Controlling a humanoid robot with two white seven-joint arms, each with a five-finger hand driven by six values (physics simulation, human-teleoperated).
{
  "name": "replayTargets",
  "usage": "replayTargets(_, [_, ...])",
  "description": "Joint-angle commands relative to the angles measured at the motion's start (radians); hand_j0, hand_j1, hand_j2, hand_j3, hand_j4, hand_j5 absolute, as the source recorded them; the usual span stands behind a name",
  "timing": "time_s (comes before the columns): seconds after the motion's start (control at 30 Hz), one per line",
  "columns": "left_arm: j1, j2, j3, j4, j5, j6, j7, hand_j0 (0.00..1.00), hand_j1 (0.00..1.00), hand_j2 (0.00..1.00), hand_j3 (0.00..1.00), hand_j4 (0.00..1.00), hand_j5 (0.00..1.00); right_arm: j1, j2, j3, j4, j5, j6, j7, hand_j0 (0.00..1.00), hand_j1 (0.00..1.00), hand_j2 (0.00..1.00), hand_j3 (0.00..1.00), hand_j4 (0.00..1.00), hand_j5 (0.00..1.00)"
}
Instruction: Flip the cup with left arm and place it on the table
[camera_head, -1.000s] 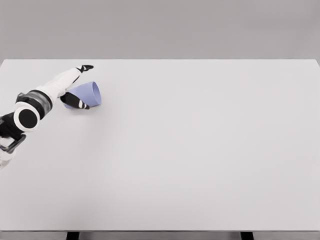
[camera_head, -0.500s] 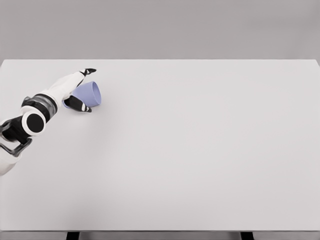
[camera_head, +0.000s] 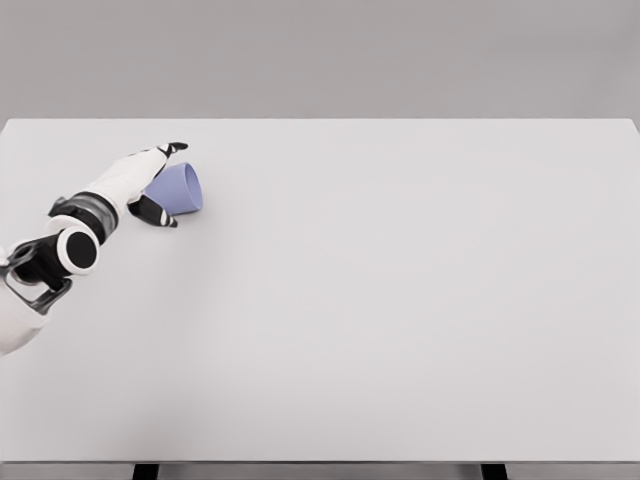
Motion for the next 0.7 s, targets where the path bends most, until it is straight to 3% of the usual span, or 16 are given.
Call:
replayTargets(0.0, [0.0,-0.012,0.0,0.017,-0.007,-0.001,0.001,1.0,1.0,1.0,1.0,1.0,1.0,0.0,0.0,0.0,0.0,0.0,0.0,0.0,1.0,1.0,1.0,1.0,1.0,1.0])
replayTargets(0.67, [-0.023,-0.065,-0.005,0.107,-0.007,-0.001,0.001,1.0,1.0,1.0,1.0,1.0,1.0,0.0,0.0,0.0,0.0,0.0,0.0,0.0,1.0,1.0,1.0,1.0,1.0,1.0])
